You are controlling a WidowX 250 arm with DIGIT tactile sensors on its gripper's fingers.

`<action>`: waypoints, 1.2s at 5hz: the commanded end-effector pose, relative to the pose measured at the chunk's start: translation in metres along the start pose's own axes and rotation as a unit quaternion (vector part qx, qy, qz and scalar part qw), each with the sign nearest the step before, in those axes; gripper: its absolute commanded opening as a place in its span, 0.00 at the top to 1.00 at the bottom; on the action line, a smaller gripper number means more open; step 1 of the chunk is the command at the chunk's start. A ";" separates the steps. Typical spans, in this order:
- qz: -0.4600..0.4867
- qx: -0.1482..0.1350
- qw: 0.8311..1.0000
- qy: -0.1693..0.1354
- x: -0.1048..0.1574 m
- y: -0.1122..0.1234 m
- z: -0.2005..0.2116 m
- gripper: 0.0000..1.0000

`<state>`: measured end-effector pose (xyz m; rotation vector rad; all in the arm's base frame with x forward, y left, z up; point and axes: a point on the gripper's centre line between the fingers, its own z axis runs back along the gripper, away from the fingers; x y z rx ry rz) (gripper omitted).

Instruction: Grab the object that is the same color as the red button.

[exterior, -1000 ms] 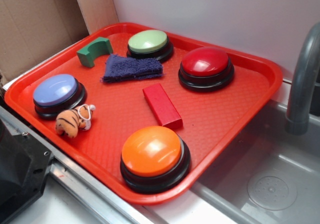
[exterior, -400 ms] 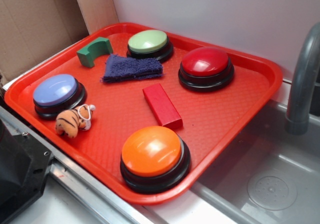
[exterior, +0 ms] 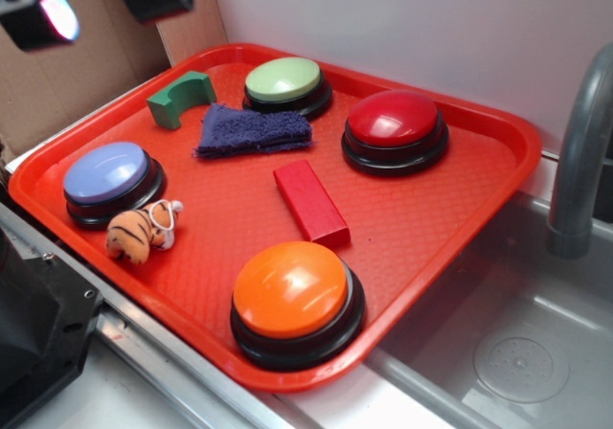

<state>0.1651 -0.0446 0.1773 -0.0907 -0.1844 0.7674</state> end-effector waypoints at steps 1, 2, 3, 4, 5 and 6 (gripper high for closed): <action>0.079 0.023 0.996 -0.033 0.011 -0.029 -0.063 0.00; 0.092 0.043 0.994 -0.044 0.020 -0.037 -0.092 0.00; 0.099 0.042 0.993 -0.040 0.024 -0.042 -0.114 0.00; 0.099 0.040 0.994 -0.035 0.024 -0.047 -0.136 0.00; 0.095 0.035 0.994 -0.034 0.024 -0.052 -0.153 0.00; 0.082 0.039 0.996 -0.023 0.021 -0.053 -0.161 0.00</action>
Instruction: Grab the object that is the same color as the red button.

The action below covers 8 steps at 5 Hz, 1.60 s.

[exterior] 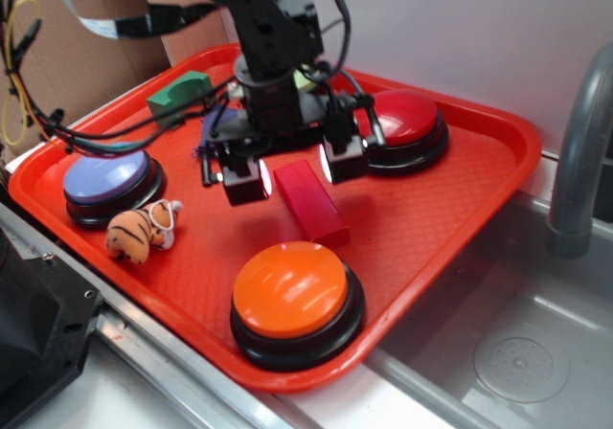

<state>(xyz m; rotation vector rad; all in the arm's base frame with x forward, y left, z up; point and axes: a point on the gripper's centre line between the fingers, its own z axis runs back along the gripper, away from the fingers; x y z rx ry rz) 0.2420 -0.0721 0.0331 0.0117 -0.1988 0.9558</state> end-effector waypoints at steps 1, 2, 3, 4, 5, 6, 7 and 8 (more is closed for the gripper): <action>-0.010 -0.006 1.000 0.009 0.000 -0.001 -0.007 0.00; -0.008 -0.011 1.000 0.006 -0.003 0.003 -0.008 1.00; -0.004 -0.010 1.000 0.011 -0.004 0.004 -0.010 1.00; -0.015 -0.011 1.000 0.012 -0.001 0.004 -0.011 1.00; -0.092 -0.001 0.996 0.017 0.010 0.003 0.000 1.00; -0.163 0.027 0.986 0.026 0.029 0.002 0.021 1.00; -0.242 -0.018 0.969 0.047 0.053 0.004 0.049 1.00; -0.313 -0.001 0.949 0.034 0.082 0.010 0.093 1.00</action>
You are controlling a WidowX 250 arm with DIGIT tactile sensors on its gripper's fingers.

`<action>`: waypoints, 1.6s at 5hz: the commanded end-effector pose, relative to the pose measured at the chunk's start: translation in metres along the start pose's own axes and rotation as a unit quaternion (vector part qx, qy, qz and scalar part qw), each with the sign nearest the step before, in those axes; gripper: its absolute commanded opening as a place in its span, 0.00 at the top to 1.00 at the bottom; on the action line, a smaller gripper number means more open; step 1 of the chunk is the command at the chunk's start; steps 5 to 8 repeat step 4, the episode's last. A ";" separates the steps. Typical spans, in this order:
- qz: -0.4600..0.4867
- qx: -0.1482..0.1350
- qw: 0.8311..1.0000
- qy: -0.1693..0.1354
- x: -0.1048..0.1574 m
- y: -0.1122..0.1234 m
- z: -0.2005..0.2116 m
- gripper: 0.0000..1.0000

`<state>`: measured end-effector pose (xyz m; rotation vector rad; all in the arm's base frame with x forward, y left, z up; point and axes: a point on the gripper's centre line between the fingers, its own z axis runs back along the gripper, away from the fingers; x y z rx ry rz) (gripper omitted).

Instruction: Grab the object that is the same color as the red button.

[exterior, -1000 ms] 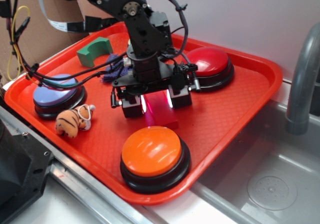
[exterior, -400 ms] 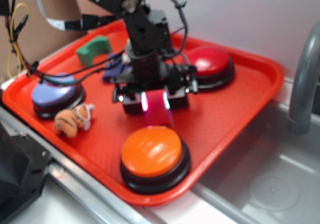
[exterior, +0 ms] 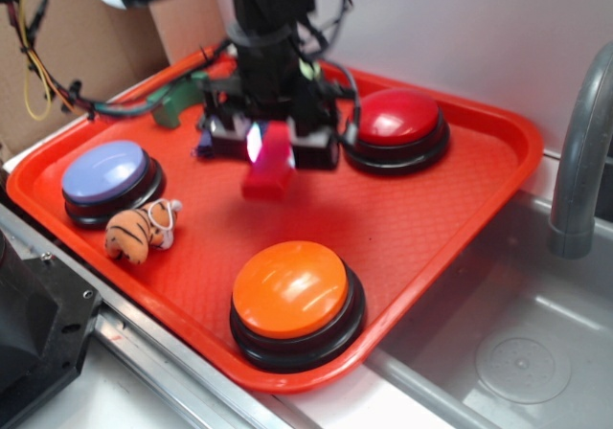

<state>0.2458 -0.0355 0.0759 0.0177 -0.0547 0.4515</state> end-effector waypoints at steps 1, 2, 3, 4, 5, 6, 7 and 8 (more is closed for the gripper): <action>-0.075 -0.031 0.996 -0.044 0.039 0.035 0.091 1.00; -0.102 -0.042 0.992 -0.061 0.044 0.046 0.112 1.00; -0.061 -0.060 0.994 -0.065 0.048 0.054 0.110 1.00; -0.046 -0.052 0.995 -0.073 0.052 0.058 0.104 1.00; -0.046 -0.052 0.995 -0.073 0.052 0.058 0.104 1.00; -0.046 -0.052 0.995 -0.073 0.052 0.058 0.104 1.00; -0.046 -0.052 0.995 -0.073 0.052 0.058 0.104 1.00; -0.046 -0.052 0.995 -0.073 0.052 0.058 0.104 1.00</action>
